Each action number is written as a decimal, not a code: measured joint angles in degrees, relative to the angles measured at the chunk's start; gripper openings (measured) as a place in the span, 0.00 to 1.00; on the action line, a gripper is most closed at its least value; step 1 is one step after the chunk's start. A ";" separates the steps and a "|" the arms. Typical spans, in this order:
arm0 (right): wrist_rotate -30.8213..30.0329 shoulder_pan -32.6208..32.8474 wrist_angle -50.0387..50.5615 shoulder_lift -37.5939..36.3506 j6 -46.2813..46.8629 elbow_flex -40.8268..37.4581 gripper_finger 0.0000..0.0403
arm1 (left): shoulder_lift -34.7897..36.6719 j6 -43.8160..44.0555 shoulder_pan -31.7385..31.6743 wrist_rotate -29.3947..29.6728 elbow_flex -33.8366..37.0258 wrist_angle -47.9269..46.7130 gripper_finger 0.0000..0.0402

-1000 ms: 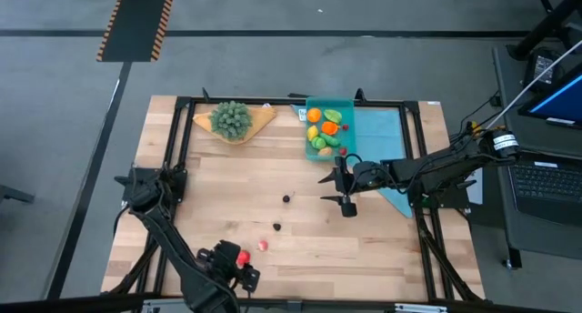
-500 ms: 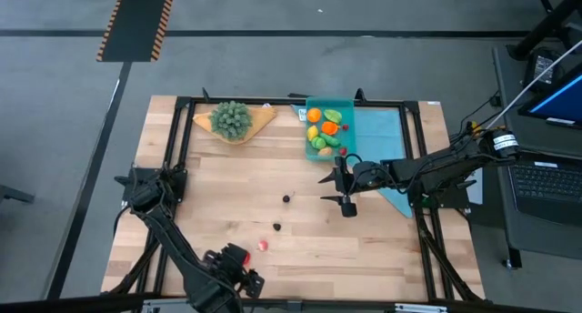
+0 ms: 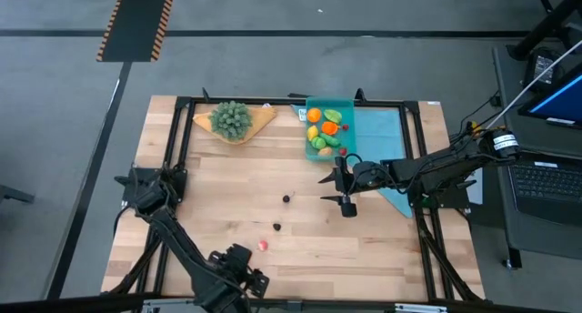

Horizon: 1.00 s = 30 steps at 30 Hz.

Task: Pick and placing Produce into tupperware
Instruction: Put the red strawberry into the blue bin

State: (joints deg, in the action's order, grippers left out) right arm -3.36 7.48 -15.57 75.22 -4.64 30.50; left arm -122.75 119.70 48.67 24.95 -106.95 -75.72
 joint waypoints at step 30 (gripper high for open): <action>0.50 2.22 -0.10 0.02 -0.22 0.00 0.59 | -3.97 1.43 -4.10 -10.97 7.78 2.84 0.74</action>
State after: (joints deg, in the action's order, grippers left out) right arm -2.85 9.69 -15.66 75.24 -4.86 30.50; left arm -126.72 121.13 44.56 13.98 -99.17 -72.88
